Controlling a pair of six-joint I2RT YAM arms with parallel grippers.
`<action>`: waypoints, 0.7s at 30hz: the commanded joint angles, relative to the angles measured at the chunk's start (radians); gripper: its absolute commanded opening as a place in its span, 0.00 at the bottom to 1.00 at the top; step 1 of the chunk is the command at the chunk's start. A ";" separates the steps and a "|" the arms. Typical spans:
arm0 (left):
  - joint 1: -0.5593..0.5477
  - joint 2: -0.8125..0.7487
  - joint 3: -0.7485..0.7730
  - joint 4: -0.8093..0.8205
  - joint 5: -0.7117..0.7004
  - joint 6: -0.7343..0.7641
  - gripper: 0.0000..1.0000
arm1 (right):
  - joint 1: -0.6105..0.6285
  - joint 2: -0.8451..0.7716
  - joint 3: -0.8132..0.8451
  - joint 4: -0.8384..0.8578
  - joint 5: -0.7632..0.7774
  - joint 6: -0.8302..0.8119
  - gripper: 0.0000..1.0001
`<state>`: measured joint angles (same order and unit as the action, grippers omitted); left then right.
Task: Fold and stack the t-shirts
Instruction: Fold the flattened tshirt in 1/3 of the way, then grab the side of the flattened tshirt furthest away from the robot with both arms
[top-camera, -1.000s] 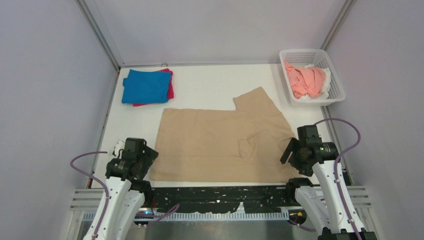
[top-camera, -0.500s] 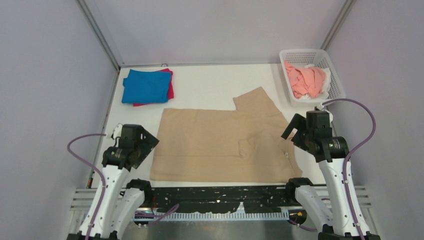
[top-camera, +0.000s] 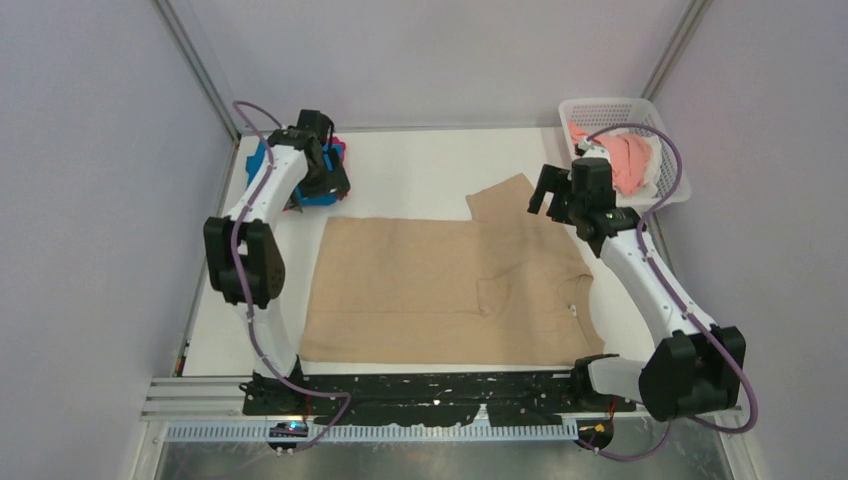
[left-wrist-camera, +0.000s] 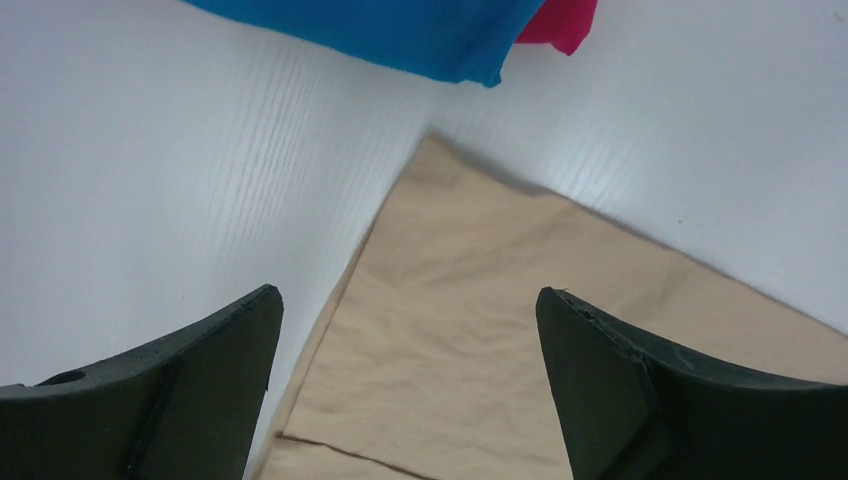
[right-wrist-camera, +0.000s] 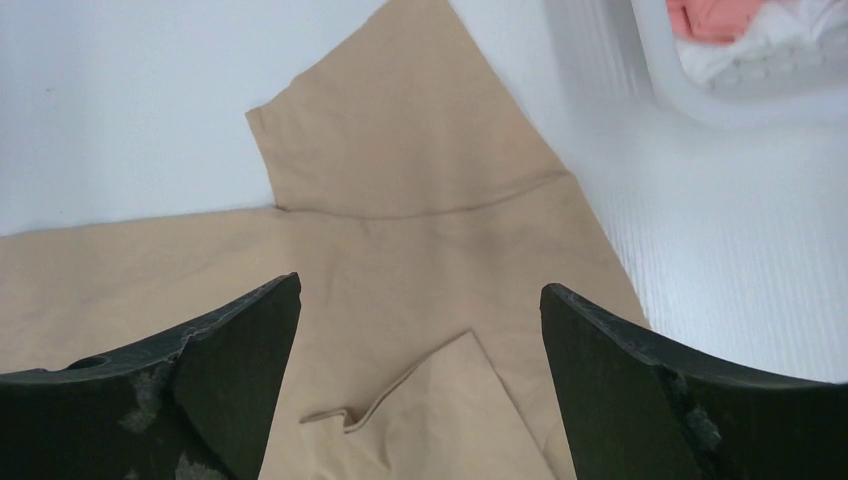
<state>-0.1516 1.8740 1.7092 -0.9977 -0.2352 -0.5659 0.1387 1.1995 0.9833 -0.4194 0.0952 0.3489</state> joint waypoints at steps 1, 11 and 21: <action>-0.001 0.193 0.228 -0.183 0.018 0.057 1.00 | 0.036 0.129 0.165 0.093 0.118 -0.124 0.95; 0.020 0.368 0.327 -0.180 0.071 -0.111 1.00 | 0.039 0.243 0.164 0.128 0.111 -0.104 0.95; 0.029 0.382 0.309 -0.163 0.162 -0.221 0.99 | 0.037 0.277 0.161 0.117 0.097 -0.068 0.95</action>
<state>-0.1322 2.2543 1.9850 -1.1423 -0.1352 -0.7094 0.1749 1.4654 1.1282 -0.3286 0.1719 0.2642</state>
